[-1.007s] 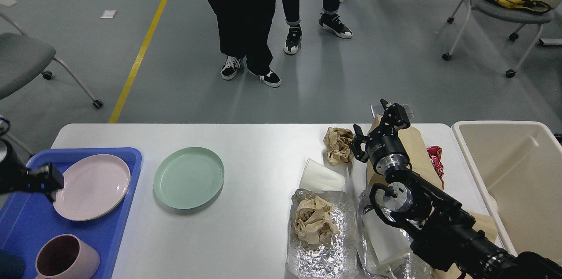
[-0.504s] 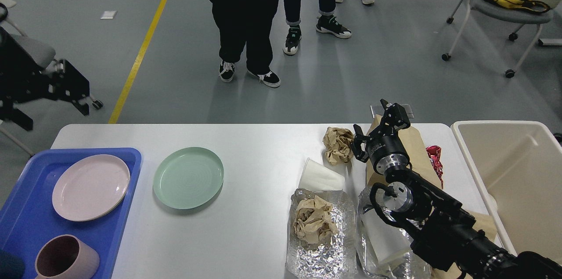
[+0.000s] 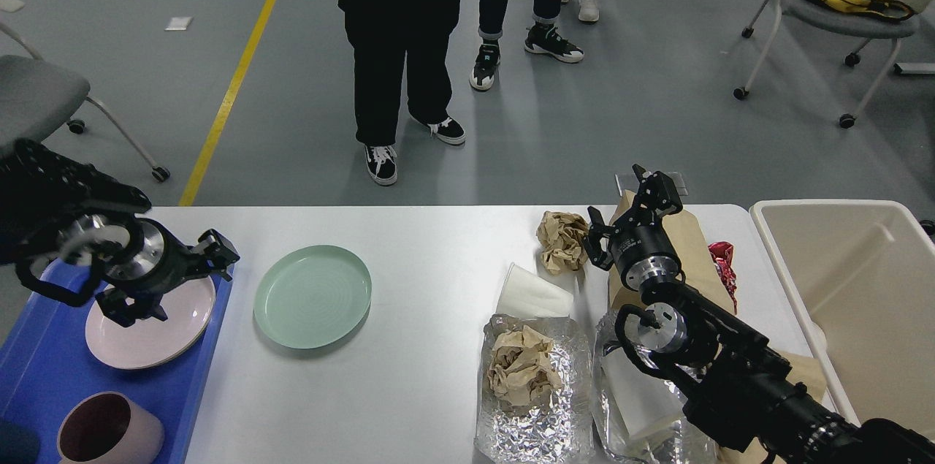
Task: Tidy desktop
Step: 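Move the left gripper to the pale green plate rim and grasp it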
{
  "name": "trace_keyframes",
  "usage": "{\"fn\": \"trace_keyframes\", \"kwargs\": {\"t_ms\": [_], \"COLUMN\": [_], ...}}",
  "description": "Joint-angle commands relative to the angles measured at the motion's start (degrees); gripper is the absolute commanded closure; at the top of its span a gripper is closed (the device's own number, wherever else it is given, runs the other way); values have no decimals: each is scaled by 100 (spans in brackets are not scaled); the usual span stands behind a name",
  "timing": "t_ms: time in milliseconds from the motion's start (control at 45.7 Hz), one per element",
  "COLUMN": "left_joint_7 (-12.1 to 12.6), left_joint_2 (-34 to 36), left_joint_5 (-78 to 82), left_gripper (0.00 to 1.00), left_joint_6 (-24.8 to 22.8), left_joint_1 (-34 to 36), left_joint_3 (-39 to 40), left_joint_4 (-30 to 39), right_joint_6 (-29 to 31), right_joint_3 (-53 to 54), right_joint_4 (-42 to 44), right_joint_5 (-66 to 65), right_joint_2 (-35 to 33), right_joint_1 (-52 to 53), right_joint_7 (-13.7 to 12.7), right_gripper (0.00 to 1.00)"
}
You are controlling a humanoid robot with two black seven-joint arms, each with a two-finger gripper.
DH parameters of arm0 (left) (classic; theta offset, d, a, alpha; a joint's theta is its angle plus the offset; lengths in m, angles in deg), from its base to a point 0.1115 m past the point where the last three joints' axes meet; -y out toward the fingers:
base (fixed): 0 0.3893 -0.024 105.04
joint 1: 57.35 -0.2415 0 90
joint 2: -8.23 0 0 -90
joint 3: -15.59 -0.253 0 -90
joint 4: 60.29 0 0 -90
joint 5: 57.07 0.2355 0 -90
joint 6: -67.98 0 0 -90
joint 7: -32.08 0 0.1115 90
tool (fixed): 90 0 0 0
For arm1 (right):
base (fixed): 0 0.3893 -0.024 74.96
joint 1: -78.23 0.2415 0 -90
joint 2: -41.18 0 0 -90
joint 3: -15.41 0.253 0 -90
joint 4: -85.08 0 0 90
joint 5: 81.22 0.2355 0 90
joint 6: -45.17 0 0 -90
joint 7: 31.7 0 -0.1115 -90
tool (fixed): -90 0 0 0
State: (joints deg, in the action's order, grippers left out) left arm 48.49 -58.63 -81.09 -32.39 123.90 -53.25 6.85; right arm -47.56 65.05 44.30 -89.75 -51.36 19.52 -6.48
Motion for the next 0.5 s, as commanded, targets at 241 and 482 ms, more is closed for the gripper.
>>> {"fn": "trace_keyframes", "kwargs": {"t_ms": [241,482], "left_joint_7": [301,293], "left_joint_2": [-635,-872], "left_joint_5": [-15,-15], "left_gripper": [4,5], "left_joint_6": [1336,1590], "left_joint_1": [-1039,-1408], "left_joint_3": [916,952], "left_joint_4": [-420,-869], "right_joint_6": [0,0], "right_joint_3": [-7,1], "right_joint_4": [0,0], "right_joint_5": [1,1], "right_joint_2": [0,0], "right_joint_1": [0,0], "right_joint_7": [0,0], "right_gripper": [0,0]}}
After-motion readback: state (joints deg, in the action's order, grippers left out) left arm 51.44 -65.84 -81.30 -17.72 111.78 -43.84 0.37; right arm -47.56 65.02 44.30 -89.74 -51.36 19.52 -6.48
